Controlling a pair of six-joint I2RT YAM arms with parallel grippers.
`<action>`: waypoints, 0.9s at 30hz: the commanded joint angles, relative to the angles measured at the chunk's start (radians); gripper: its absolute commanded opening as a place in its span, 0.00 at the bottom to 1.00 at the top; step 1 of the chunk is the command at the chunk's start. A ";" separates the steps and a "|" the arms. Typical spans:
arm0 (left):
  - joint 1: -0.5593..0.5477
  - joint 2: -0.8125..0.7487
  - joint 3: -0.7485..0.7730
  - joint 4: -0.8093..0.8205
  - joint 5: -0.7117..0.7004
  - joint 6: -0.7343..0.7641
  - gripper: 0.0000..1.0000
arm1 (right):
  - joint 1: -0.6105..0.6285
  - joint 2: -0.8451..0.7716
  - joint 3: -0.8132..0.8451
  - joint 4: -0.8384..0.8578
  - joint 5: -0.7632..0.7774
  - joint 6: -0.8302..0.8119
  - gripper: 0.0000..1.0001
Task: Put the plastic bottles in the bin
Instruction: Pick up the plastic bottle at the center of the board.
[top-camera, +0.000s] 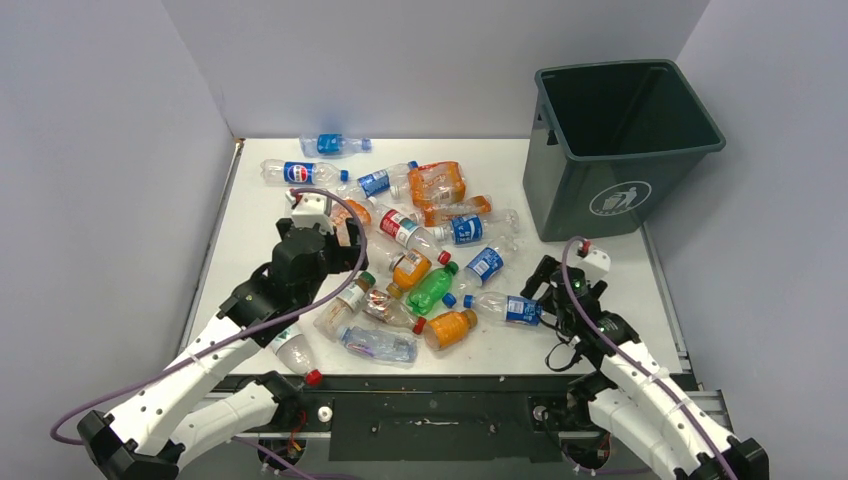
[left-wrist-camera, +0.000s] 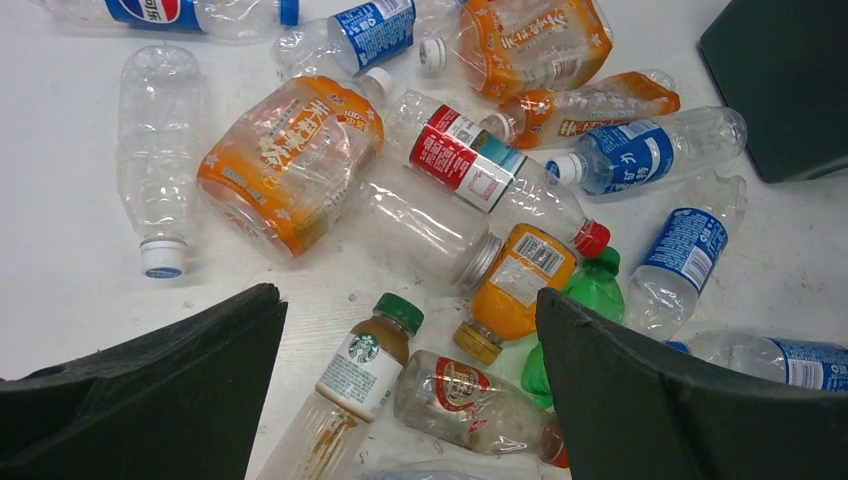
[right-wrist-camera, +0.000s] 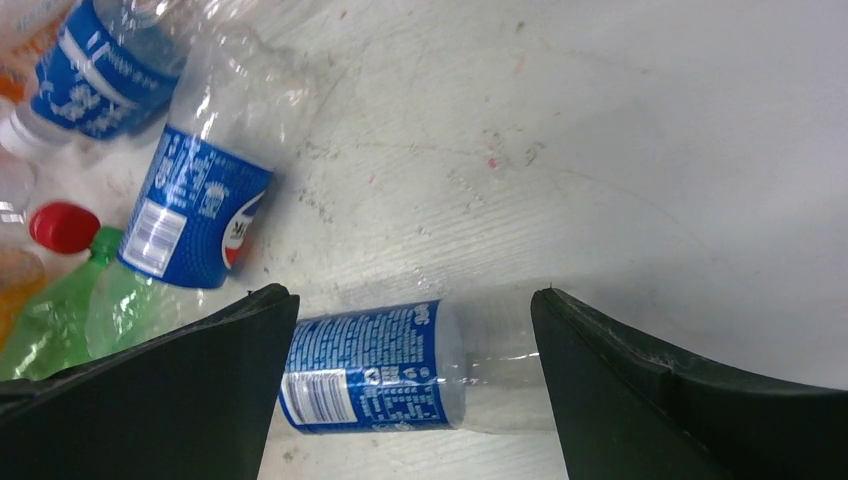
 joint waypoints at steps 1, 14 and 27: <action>-0.007 0.006 0.050 0.012 0.055 0.021 0.96 | 0.100 0.076 0.072 0.090 -0.042 -0.134 0.90; -0.028 0.045 0.064 -0.001 0.113 0.046 0.96 | 0.361 0.443 0.311 -0.068 0.091 -0.267 0.90; -0.051 0.031 0.067 -0.004 0.164 0.058 0.96 | 0.357 0.565 0.335 -0.088 -0.044 -0.300 0.90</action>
